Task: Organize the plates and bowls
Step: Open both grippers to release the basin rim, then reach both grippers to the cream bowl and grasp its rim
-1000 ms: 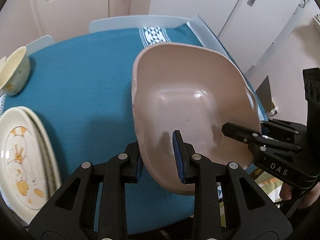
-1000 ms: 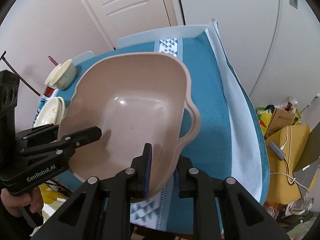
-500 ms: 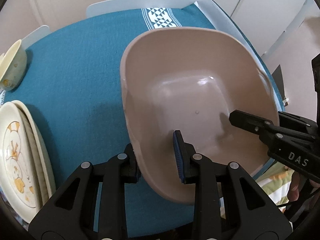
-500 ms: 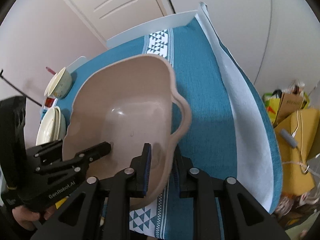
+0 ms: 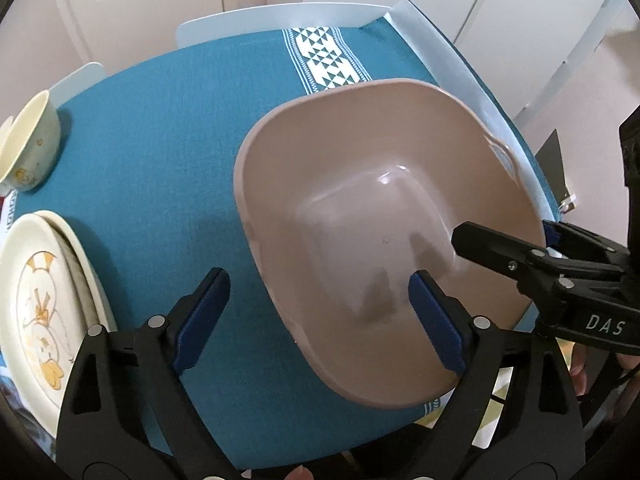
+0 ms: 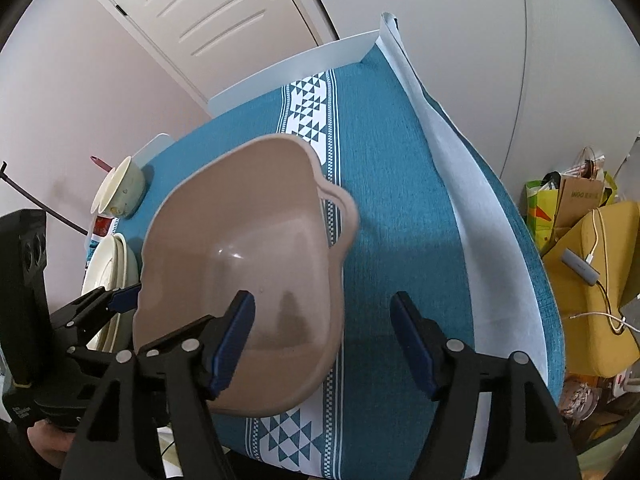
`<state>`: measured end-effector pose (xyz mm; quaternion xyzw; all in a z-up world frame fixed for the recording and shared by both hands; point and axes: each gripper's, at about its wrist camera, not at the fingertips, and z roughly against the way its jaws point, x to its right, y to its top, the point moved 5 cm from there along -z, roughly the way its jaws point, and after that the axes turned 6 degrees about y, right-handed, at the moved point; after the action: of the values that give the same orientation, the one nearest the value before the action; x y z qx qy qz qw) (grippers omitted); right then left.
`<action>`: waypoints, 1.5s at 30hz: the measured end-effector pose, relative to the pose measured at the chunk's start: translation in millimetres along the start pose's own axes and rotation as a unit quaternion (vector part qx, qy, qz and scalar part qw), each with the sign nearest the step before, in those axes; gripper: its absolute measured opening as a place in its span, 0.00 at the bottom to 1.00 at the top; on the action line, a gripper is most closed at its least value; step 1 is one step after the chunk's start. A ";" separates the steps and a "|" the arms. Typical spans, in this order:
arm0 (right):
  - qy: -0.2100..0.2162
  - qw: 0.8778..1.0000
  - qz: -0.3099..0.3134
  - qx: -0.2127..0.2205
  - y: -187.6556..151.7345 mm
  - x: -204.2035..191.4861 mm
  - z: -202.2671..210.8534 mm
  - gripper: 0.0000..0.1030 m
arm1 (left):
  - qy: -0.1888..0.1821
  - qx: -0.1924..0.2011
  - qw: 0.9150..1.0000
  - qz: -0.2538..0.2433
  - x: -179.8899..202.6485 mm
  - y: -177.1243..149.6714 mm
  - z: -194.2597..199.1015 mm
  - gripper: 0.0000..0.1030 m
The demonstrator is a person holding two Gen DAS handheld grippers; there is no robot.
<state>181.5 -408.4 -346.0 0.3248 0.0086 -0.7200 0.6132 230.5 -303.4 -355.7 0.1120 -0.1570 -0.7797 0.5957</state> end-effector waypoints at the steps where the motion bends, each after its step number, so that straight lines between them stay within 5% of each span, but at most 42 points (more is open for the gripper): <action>1: -0.002 1.000 0.000 0.002 0.3 -0.5 1.0 0.64 | 0.002 0.000 1.000 -0.001 -0.3 0.7 0.9 0.88; 9: -0.008 0.999 0.024 0.043 13.5 -21.2 40.6 0.64 | 0.028 0.035 0.999 0.007 -19.9 2.1 49.6 0.88; 13: -0.002 0.995 0.060 0.079 27.0 -54.6 74.5 0.64 | 0.053 0.105 0.993 0.028 -42.6 8.2 107.6 0.88; 15: 0.005 0.991 0.085 0.101 36.2 -77.8 91.3 0.83 | 0.087 0.192 0.976 0.049 -61.8 7.7 161.8 0.88; 16: 0.008 0.988 0.103 0.118 42.6 -94.4 102.0 1.00 | 0.112 0.238 0.963 0.058 -72.2 4.5 189.2 0.97; 18: 0.021 0.978 0.135 0.155 52.7 -121.8 118.0 1.00 | 0.187 0.323 0.925 0.075 -94.5 -0.4 236.8 1.00; 20: 0.041 0.970 0.158 0.178 61.5 -148.3 127.1 1.00 | 0.222 0.356 0.904 0.083 -113.6 -3.3 260.1 1.00; 23: 0.075 0.961 0.181 0.195 73.7 -184.9 126.5 1.00 | 0.219 0.335 0.912 0.092 -143.7 -1.1 260.2 1.00; 28: 0.049 0.953 0.228 0.191 89.6 -236.8 103.0 1.00 | 0.182 0.312 0.924 0.123 -200.2 4.2 248.6 1.00; 34: 0.018 0.960 0.222 0.167 114.4 -279.1 47.9 1.00 | 0.191 0.274 0.931 0.150 -273.6 10.9 223.7 1.00; 45: 0.001 0.979 0.190 0.074 141.7 -302.8 -90.2 1.00 | 0.132 0.191 0.950 0.210 -378.0 32.1 116.8 0.99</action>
<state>359.9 -140.7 -217.7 0.3658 -0.1055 -0.5886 0.7132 317.1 66.3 -240.1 0.2898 -0.2427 -0.5709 0.7288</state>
